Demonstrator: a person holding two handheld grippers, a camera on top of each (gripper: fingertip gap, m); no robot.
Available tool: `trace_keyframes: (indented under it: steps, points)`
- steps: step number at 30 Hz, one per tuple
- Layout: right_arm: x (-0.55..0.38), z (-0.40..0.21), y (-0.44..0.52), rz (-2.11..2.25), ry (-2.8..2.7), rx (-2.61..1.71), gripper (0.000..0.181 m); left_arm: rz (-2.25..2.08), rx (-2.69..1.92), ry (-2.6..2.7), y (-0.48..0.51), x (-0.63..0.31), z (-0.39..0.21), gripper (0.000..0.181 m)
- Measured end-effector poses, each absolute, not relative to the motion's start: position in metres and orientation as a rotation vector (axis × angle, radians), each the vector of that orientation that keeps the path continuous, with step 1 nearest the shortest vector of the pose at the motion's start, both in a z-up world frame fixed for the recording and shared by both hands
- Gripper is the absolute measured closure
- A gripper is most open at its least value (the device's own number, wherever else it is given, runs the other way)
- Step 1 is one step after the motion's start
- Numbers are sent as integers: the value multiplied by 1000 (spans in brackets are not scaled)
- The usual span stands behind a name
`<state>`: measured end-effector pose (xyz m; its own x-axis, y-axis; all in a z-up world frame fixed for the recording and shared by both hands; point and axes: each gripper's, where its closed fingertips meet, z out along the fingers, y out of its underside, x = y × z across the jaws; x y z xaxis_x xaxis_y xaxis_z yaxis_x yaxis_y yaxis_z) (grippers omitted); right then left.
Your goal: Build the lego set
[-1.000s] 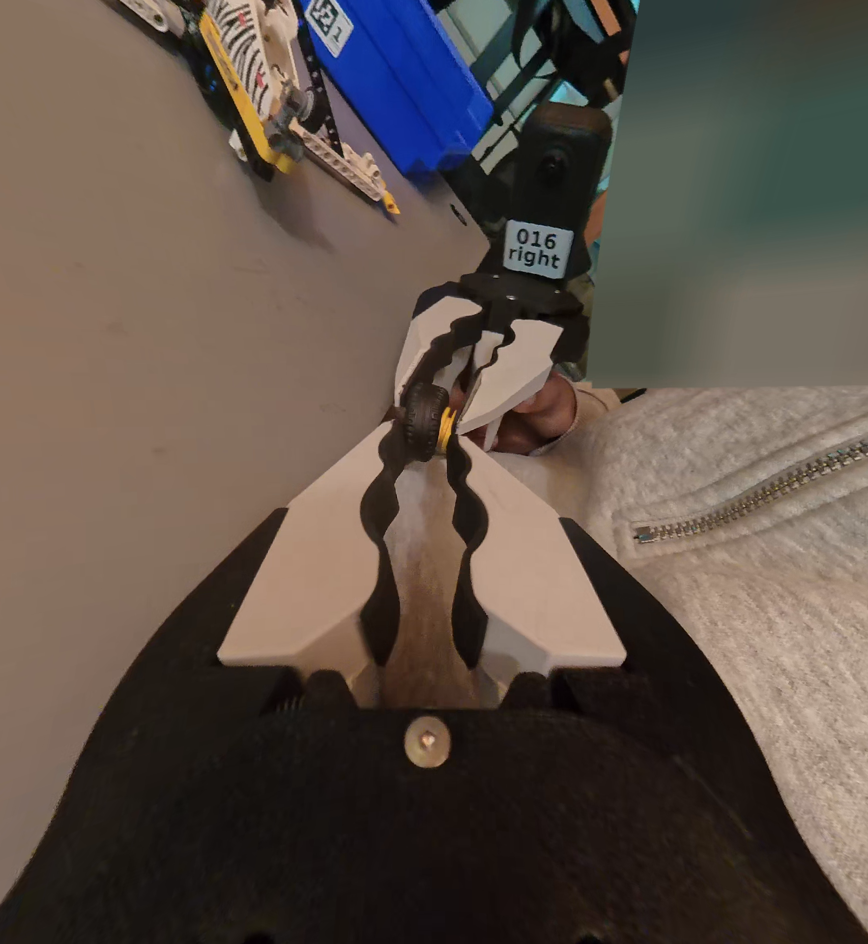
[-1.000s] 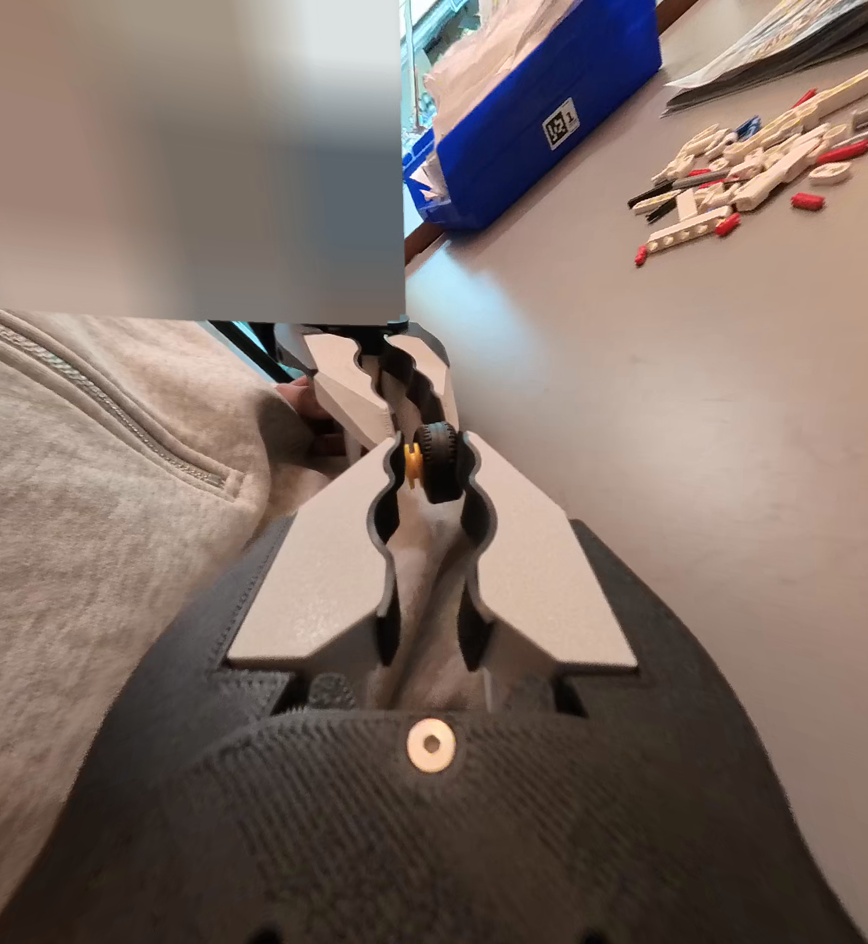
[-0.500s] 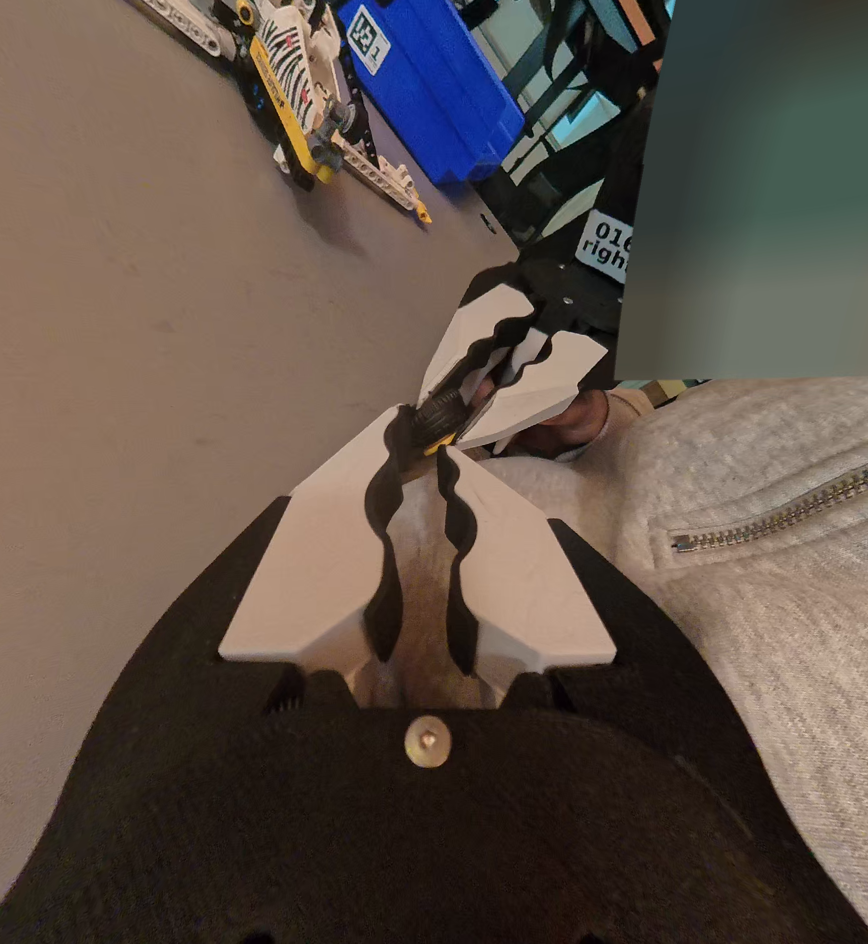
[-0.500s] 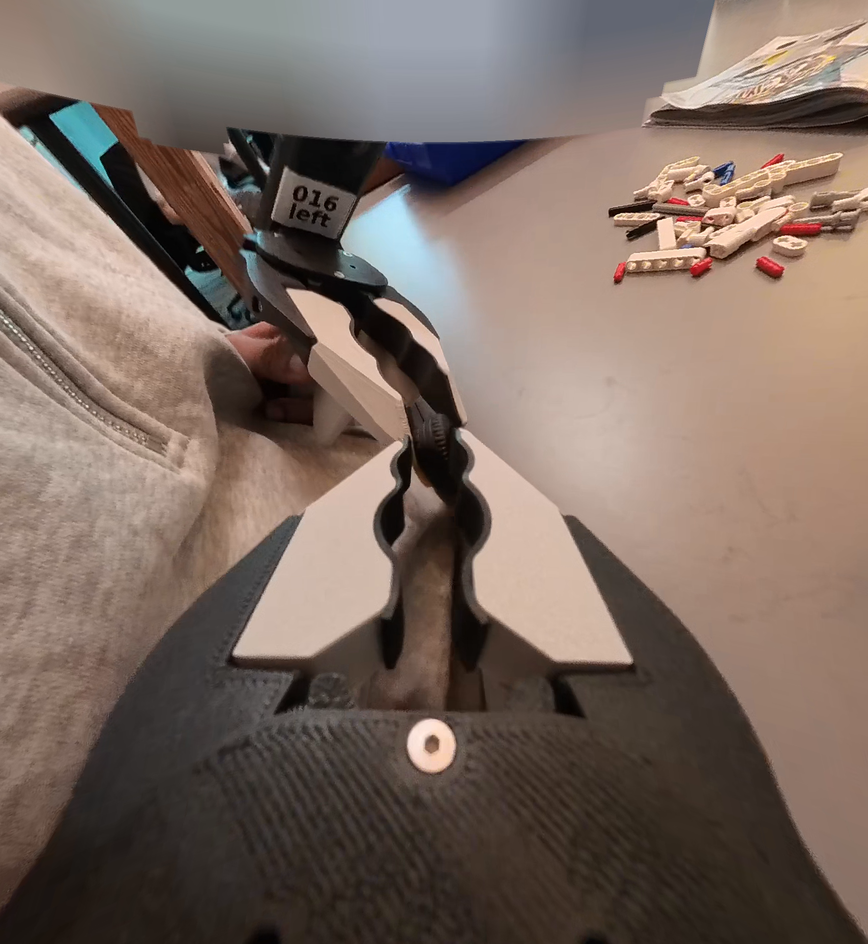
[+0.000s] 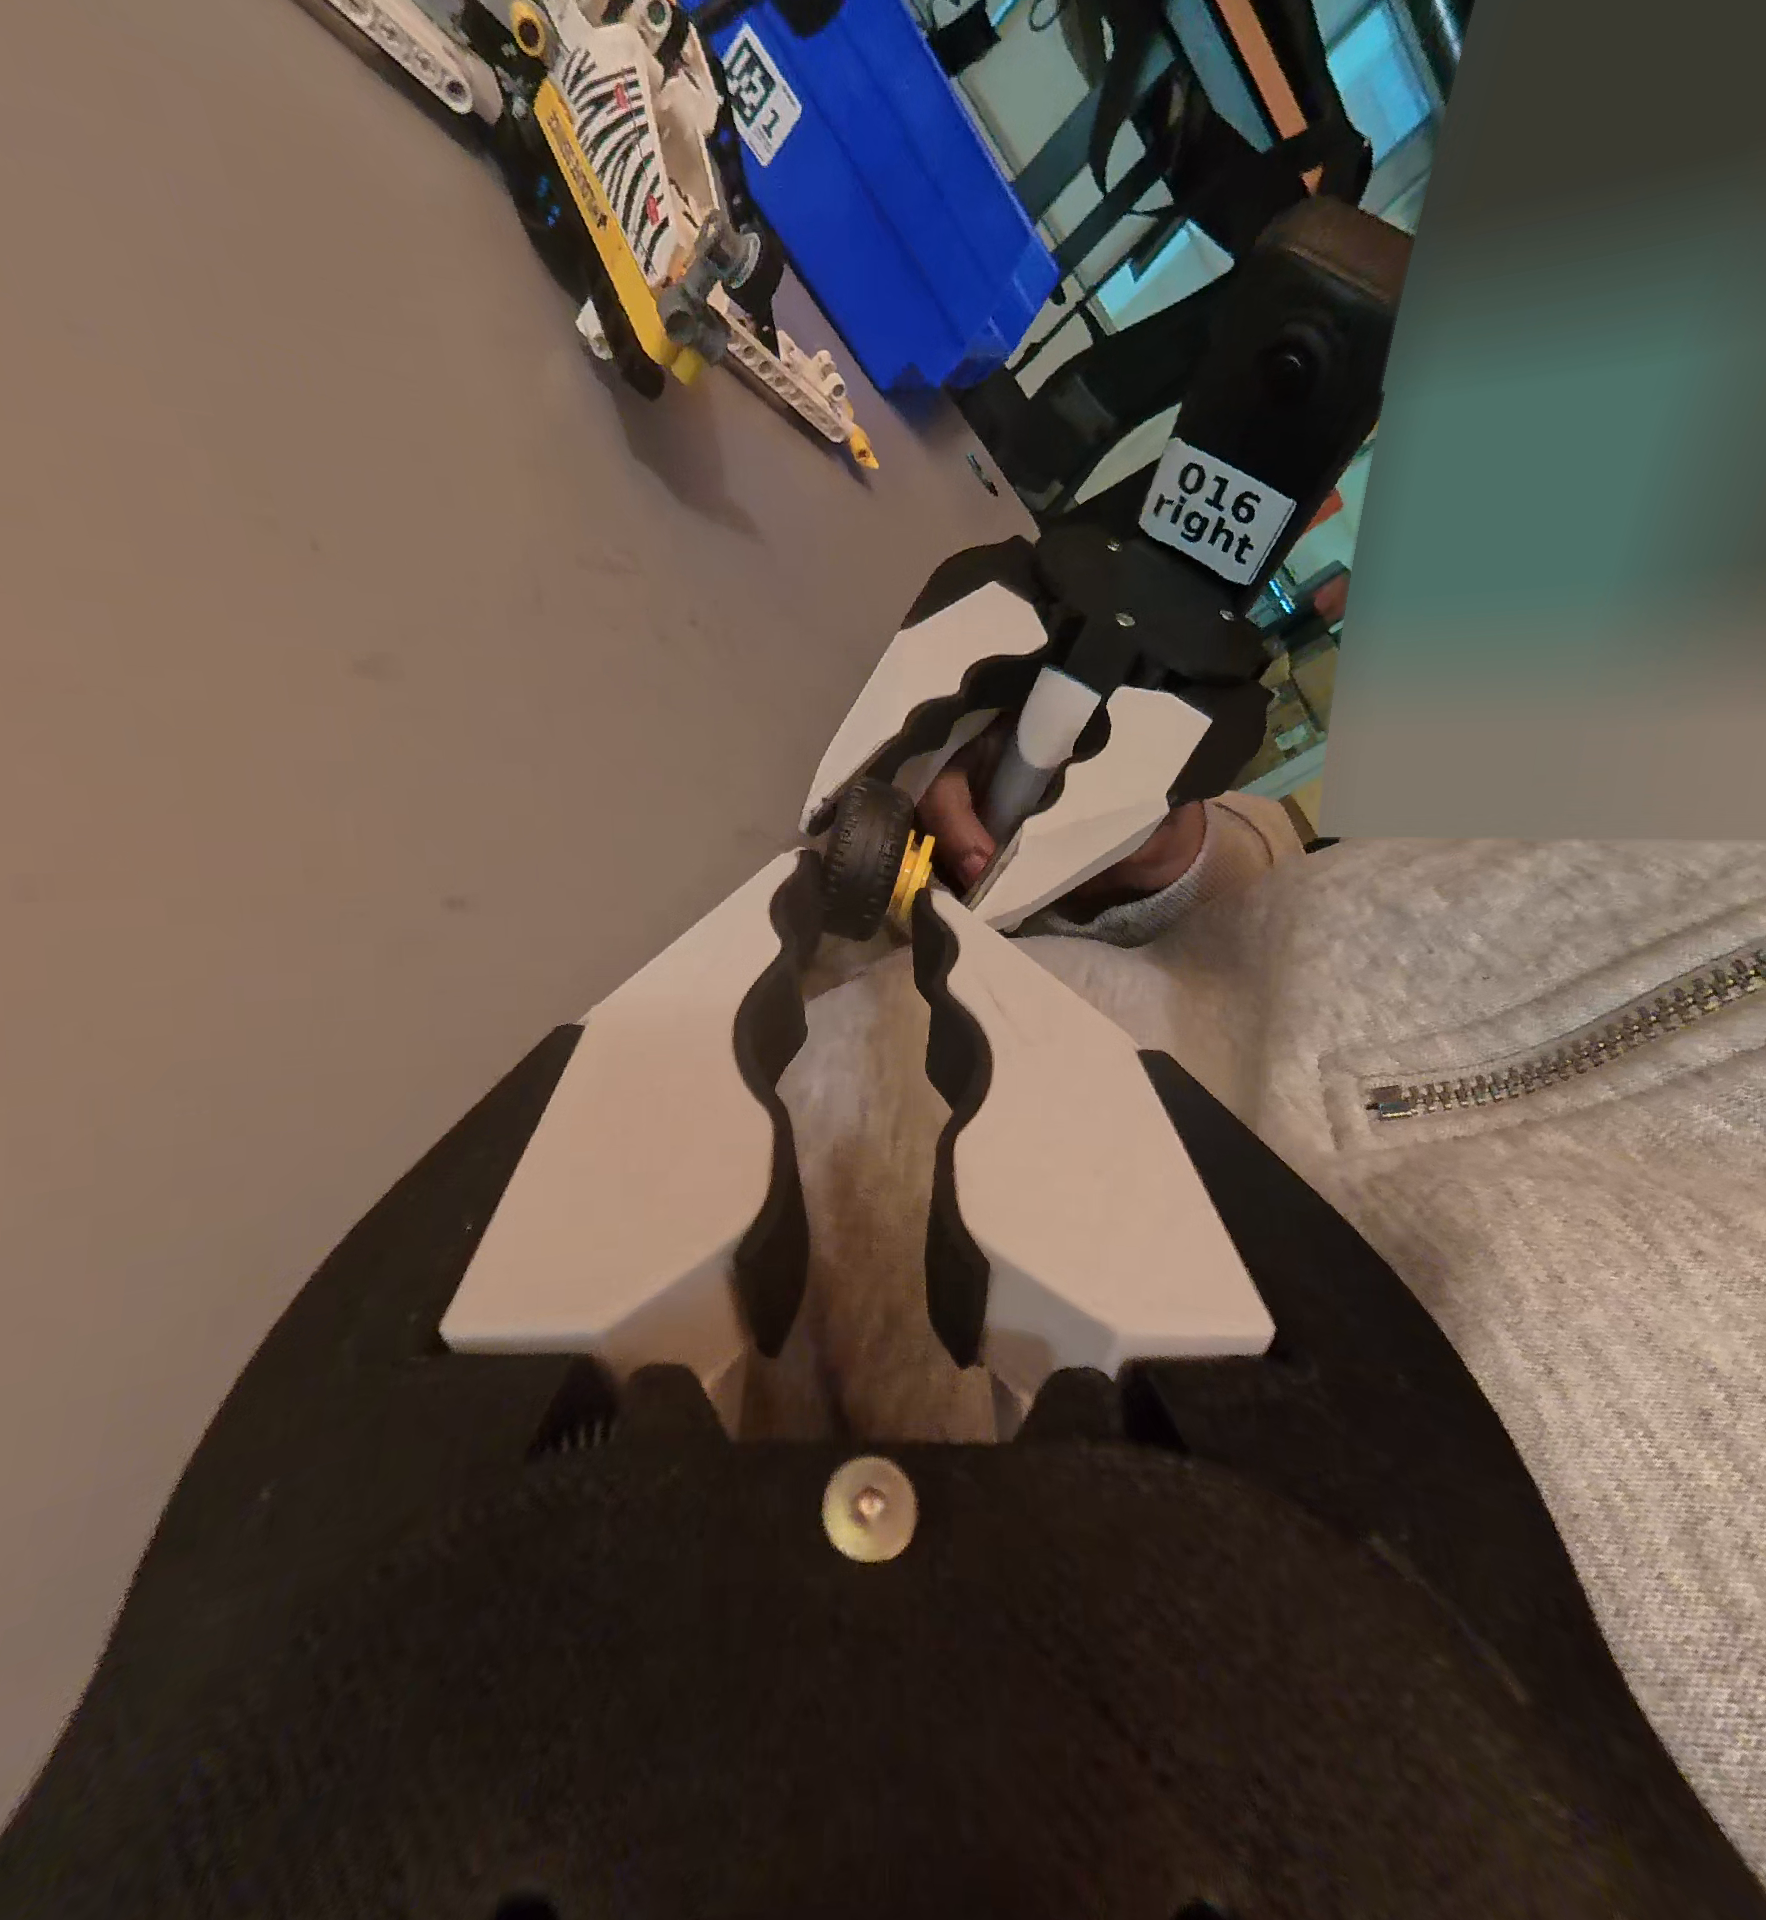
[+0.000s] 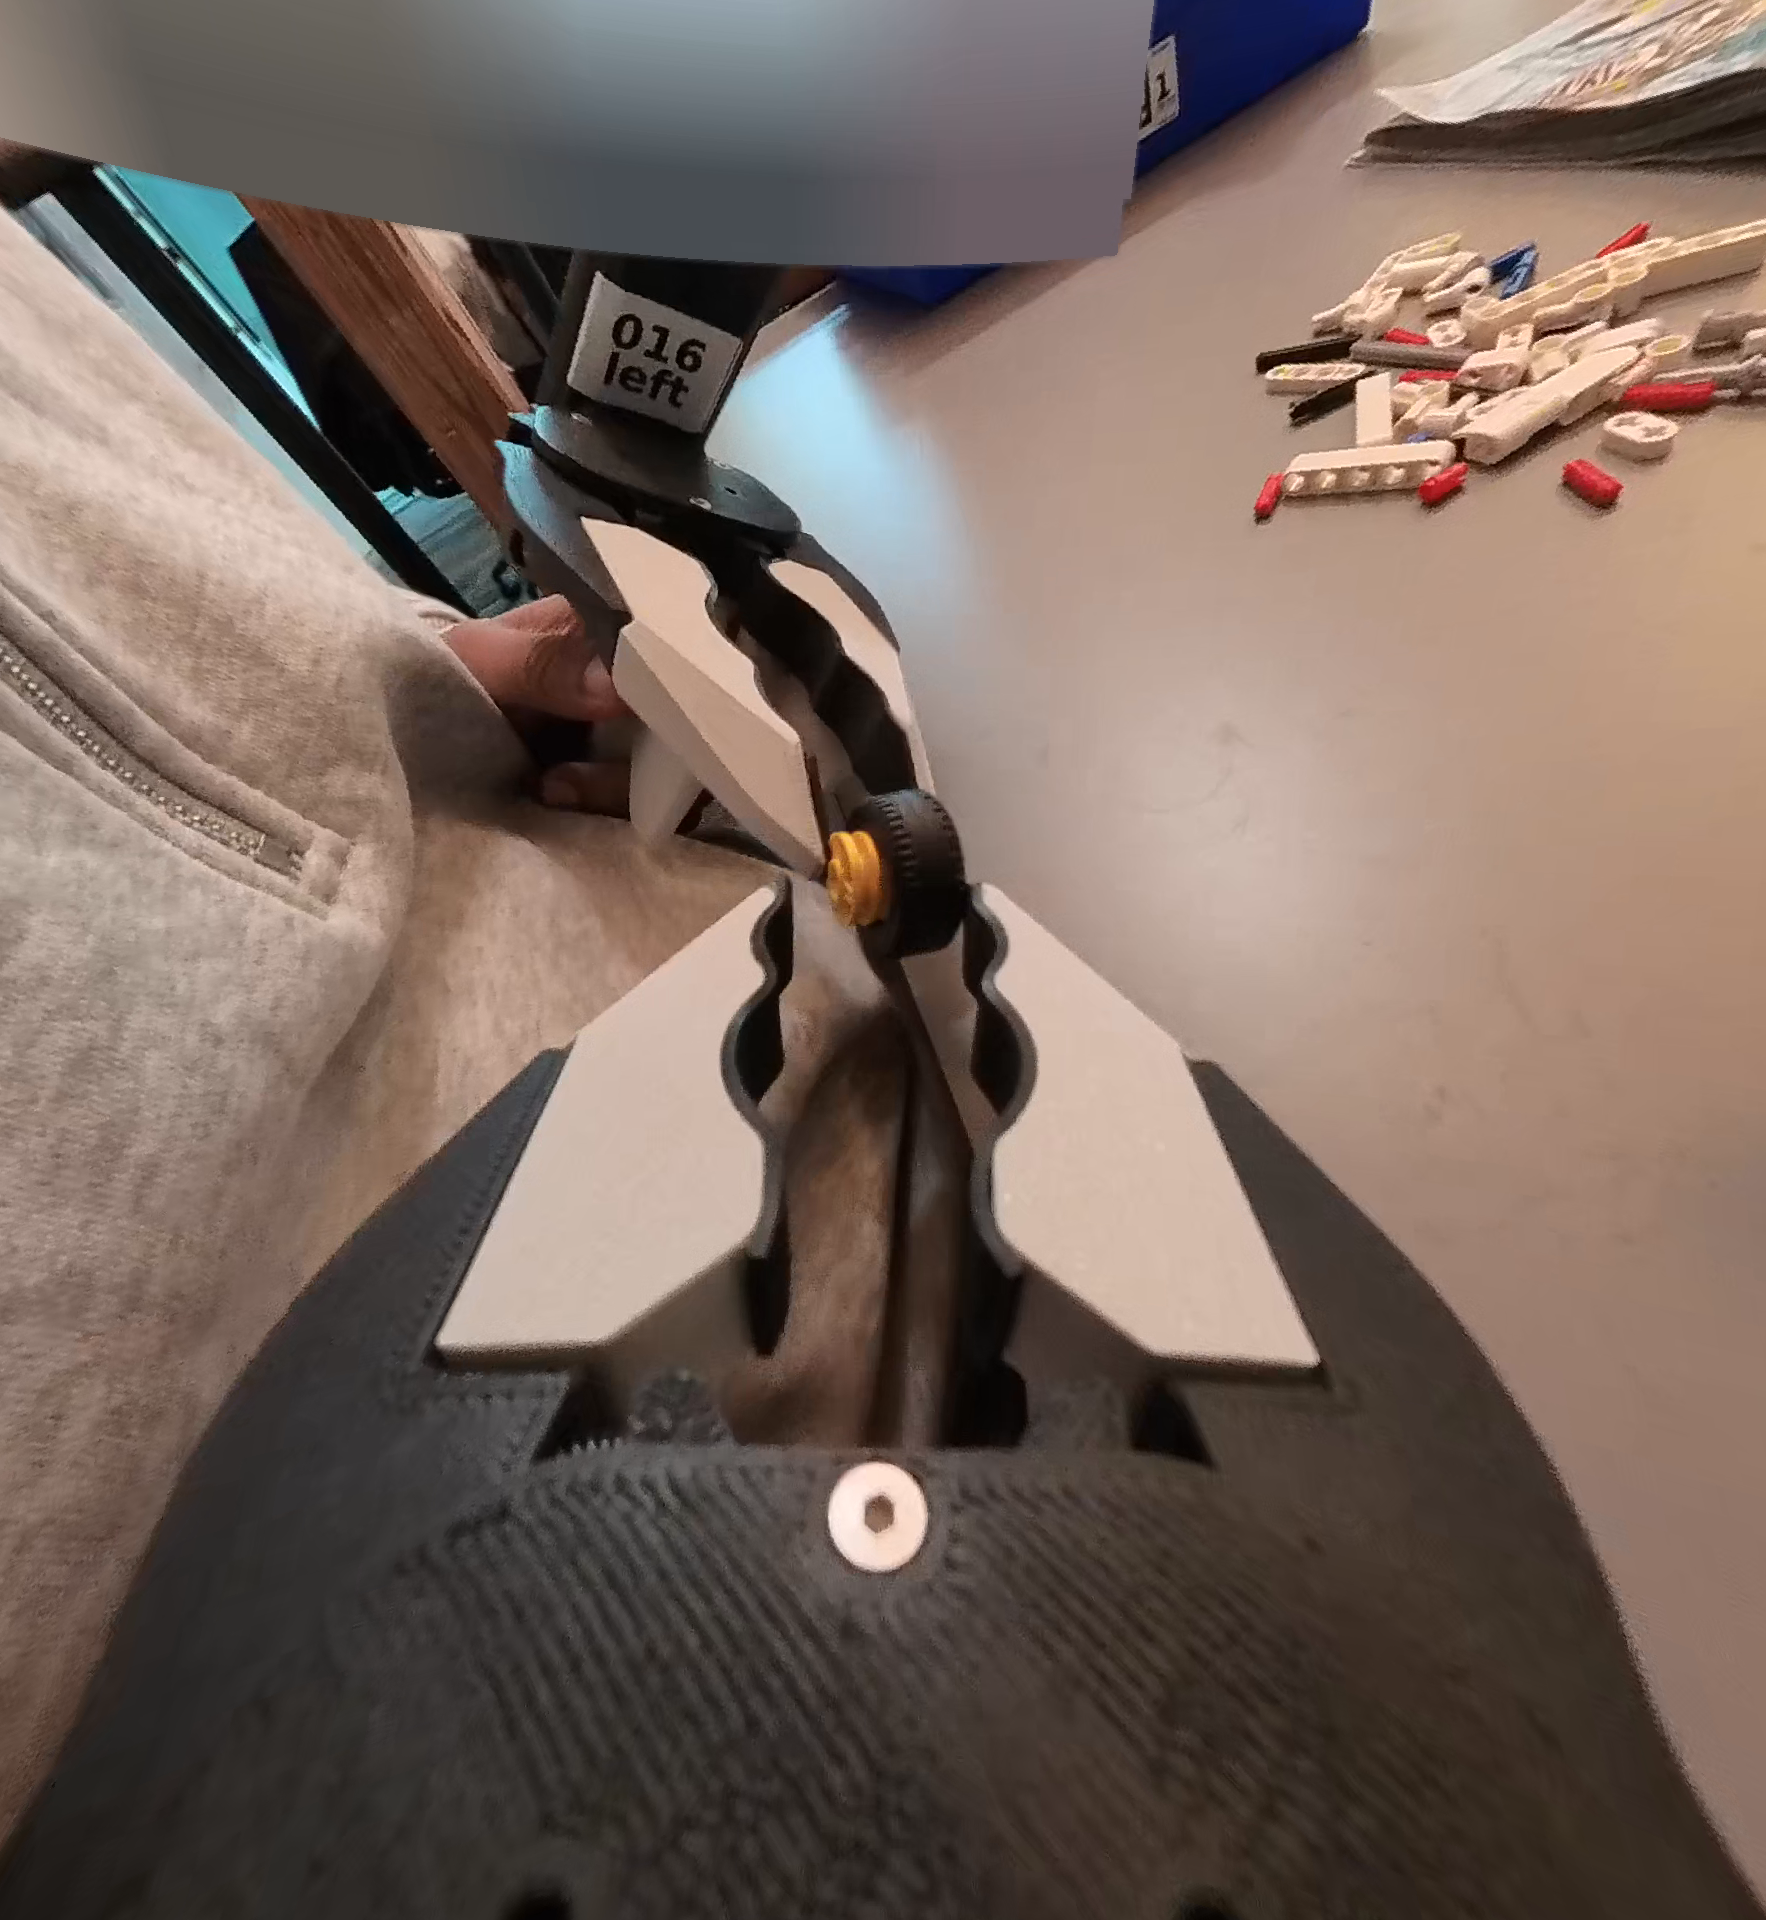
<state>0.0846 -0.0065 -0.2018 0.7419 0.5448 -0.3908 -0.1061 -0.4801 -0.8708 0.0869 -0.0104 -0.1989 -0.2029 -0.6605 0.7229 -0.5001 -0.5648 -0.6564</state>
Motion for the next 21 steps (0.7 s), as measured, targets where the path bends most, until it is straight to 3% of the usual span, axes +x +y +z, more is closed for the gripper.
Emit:
trace_keyframes:
  steps: [2,21]
  points:
    - [87,-202,-5,813,-329,-1928,158,-1907,-1894,1391,-11,86,-197,165]
    - [84,-200,-11,851,-381,-1950,166,-1898,-1824,1485,-17,87,-197,161]
